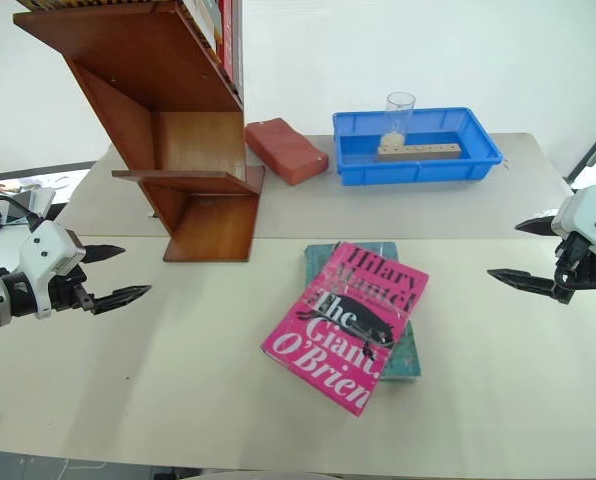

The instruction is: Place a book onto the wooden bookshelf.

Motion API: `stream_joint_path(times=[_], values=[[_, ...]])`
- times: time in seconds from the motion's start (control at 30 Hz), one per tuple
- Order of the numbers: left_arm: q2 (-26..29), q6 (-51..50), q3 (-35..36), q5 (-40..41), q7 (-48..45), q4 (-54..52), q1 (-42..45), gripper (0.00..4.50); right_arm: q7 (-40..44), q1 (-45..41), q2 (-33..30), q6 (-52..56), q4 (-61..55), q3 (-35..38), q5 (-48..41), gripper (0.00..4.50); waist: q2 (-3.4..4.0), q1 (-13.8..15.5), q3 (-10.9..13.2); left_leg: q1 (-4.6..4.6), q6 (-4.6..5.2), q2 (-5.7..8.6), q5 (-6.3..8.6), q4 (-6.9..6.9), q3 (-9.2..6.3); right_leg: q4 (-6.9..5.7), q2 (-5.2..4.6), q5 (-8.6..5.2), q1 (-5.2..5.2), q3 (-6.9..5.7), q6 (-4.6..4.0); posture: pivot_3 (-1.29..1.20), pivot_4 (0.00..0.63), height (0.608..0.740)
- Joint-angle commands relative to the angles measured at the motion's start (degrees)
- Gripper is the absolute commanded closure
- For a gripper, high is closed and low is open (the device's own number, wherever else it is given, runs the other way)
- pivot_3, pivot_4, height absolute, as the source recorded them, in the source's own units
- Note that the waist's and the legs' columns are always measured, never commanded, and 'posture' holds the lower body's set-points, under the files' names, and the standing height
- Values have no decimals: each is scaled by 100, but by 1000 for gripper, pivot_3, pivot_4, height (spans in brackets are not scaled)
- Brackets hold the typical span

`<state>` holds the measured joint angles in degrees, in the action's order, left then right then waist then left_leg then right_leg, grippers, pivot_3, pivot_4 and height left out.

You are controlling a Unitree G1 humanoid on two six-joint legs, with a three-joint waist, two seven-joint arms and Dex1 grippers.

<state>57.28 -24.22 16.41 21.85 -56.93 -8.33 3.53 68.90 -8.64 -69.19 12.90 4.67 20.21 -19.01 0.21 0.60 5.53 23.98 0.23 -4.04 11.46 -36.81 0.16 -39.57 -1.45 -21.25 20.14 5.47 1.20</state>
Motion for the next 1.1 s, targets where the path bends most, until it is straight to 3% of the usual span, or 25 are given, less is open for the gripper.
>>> stream_joint_path(times=[0.03,0.53,0.77,0.8,1.1], values=[[57,35,259,107,-86,-122,-6,0,-38,-123,-76,-24,-80,182,2,45,1,6,0,0,0,0,0,0,0,0,0,0,0,0,0,0,150,649],[241,-133,178,348,-744,193,254,0,-275,-2,-83,-60,-27,107,344,45,2,2,0,-2,4,0,2,0,1,-1,0,0,1,-1,0,0,150,649],[-205,-736,-423,811,-945,-32,605,0,-174,12,-4,-13,-206,139,278,45,9,23,-2,-4,4,0,2,0,1,-1,0,0,-1,-2,0,0,150,649],[-282,-887,-479,919,-940,-80,664,0,-152,45,-8,10,-268,148,267,595,10,23,-2,-4,4,1,2,0,1,-2,0,0,-2,-2,0,0,150,649],[-1751,-3109,-1229,2332,-555,295,1705,0,-205,1163,139,207,-1695,217,479,3607,1,12,-7,11,5,5,1,-9,-10,-4,3,2,-31,-4,5,0,150,649]])
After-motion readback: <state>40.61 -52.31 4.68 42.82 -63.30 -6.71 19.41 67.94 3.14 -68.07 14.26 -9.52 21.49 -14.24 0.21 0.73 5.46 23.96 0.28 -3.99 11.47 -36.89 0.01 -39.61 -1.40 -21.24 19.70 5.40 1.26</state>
